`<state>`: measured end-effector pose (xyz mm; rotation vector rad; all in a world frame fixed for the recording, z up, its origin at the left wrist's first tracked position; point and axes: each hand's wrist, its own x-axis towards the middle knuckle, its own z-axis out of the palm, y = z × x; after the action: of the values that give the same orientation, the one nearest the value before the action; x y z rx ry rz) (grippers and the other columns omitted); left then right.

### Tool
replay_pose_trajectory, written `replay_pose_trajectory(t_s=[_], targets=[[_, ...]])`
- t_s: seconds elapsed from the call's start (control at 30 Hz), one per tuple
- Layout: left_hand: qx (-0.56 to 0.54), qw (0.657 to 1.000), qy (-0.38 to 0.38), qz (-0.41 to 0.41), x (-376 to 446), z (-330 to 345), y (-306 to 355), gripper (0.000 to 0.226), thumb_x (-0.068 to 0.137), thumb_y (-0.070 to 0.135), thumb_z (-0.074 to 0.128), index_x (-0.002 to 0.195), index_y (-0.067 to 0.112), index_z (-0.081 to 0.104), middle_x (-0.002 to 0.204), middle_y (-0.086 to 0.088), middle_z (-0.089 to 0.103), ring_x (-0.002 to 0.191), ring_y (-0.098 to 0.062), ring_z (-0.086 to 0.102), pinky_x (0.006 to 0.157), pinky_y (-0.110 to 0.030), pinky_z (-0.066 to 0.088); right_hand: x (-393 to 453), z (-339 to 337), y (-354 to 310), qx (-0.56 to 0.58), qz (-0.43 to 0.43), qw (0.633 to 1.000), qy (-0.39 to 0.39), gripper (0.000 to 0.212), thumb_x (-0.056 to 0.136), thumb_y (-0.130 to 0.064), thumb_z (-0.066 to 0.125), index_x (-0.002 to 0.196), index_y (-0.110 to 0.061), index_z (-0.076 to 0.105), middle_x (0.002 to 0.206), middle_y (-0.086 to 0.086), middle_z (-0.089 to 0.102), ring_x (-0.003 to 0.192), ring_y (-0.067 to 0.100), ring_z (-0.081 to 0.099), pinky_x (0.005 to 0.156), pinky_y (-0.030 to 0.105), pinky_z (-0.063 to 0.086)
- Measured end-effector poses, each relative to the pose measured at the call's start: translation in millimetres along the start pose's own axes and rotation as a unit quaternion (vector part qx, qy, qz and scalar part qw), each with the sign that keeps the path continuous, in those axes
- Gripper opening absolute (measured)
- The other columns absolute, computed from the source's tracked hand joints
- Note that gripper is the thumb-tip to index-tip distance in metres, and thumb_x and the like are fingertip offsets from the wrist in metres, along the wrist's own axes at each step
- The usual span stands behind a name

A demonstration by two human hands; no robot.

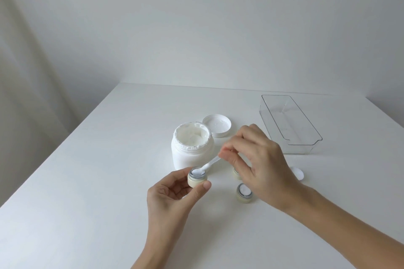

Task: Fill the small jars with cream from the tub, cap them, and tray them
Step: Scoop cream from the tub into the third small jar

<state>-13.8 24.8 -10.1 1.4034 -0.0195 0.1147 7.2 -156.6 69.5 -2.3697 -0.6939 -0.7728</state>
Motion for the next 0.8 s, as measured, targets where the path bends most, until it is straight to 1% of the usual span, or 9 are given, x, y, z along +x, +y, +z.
replay_pose_trajectory(t_s=[0.07, 0.13, 0.17, 0.27, 0.4, 0.5, 0.63, 0.7, 0.8], targets=[[-0.017, 1.000, -0.005, -0.004, 0, 0, 2, 0.034, 0.060, 0.022, 0.089, 0.092, 0.020, 0.080, 0.085, -0.007, 0.080, 0.077, -0.013, 0.075, 0.068, -0.015, 0.055, -6, -2, 1, -0.049, -0.098, 0.994, 0.007, 0.019, 0.092, -0.017, 0.060, 0.077, -0.009, 0.069, 0.073, -0.001, 0.053, 0.072, 0.015, 0.042, 0.066, 0.024, 0.039], [-0.027, 1.000, -0.007, -0.008, 0, 0, 3, 0.034, 0.060, 0.021, 0.089, 0.092, 0.018, 0.080, 0.085, -0.008, 0.080, 0.077, -0.013, 0.075, 0.067, -0.016, 0.055, -12, -5, 5, -0.096, -0.168, 0.981, 0.009, 0.012, 0.090, -0.009, 0.063, 0.080, -0.010, 0.070, 0.073, 0.002, 0.055, 0.071, 0.020, 0.044, 0.063, 0.030, 0.038], [-0.030, 0.999, -0.007, -0.008, 0, 0, 3, 0.033, 0.061, 0.019, 0.089, 0.092, 0.018, 0.080, 0.084, -0.008, 0.080, 0.076, -0.013, 0.075, 0.067, -0.016, 0.055, -15, -6, 7, -0.109, -0.186, 0.976, 0.011, 0.010, 0.086, -0.003, 0.066, 0.082, -0.011, 0.071, 0.074, 0.002, 0.056, 0.071, 0.021, 0.044, 0.064, 0.030, 0.037], [-0.032, 0.999, -0.011, -0.007, 0, 0, 3, 0.029, 0.063, 0.015, 0.086, 0.091, 0.018, 0.080, 0.080, -0.005, 0.079, 0.070, -0.009, 0.072, 0.065, -0.015, 0.055, -20, -10, 16, -0.110, -0.195, 0.974, 0.024, 0.024, 0.076, 0.007, 0.071, 0.088, -0.013, 0.069, 0.077, 0.001, 0.055, 0.071, 0.020, 0.045, 0.067, 0.028, 0.035], [-0.037, 0.999, -0.004, -0.006, 0, 0, 3, 0.029, 0.062, 0.015, 0.086, 0.091, 0.018, 0.080, 0.077, -0.003, 0.079, 0.068, -0.007, 0.071, 0.065, -0.014, 0.054, -19, -13, 22, -0.082, -0.184, 0.979, 0.043, 0.018, 0.085, -0.004, 0.069, 0.092, -0.018, 0.061, 0.085, -0.006, 0.047, 0.074, 0.017, 0.043, 0.065, 0.030, 0.037], [-0.042, 0.999, 0.002, -0.005, 1, -1, 2, 0.034, 0.059, 0.022, 0.089, 0.092, 0.018, 0.079, 0.083, -0.006, 0.080, 0.074, -0.010, 0.074, 0.067, -0.015, 0.055, -15, -16, 24, -0.069, -0.152, 0.983, 0.074, 0.005, 0.089, -0.012, 0.065, 0.085, -0.015, 0.066, 0.081, -0.004, 0.050, 0.072, 0.016, 0.043, 0.066, 0.028, 0.036], [-0.038, 0.999, 0.009, -0.001, 2, -2, 1, 0.032, 0.062, 0.016, 0.087, 0.092, 0.019, 0.077, 0.084, -0.005, 0.080, 0.073, -0.010, 0.074, 0.066, -0.015, 0.054, 7, -16, 21, -0.044, -0.032, 0.990, 0.127, 0.019, 0.090, -0.019, 0.063, 0.076, -0.008, 0.070, 0.071, 0.001, 0.056, 0.068, 0.017, 0.045, 0.070, 0.019, 0.035], [-0.039, 0.999, 0.003, -0.002, 2, -2, 1, 0.032, 0.063, 0.014, 0.086, 0.092, 0.020, 0.076, 0.084, -0.005, 0.080, 0.073, -0.012, 0.075, 0.066, -0.015, 0.055, 23, -12, 18, -0.043, 0.013, 0.993, 0.109, 0.014, 0.087, -0.018, 0.067, 0.076, -0.010, 0.070, 0.071, 0.000, 0.056, 0.069, 0.018, 0.048, 0.071, 0.021, 0.037], [-0.048, 0.999, -0.006, -0.011, 1, -1, 2, 0.036, 0.060, 0.018, 0.088, 0.094, 0.020, 0.074, 0.082, -0.008, 0.079, 0.071, -0.014, 0.074, 0.067, -0.017, 0.056, 46, 4, 16, -0.069, 0.039, 0.996, 0.031, 0.011, 0.084, -0.021, 0.069, 0.078, -0.012, 0.072, 0.075, 0.000, 0.056, 0.076, 0.020, 0.048, 0.074, 0.032, 0.040]])
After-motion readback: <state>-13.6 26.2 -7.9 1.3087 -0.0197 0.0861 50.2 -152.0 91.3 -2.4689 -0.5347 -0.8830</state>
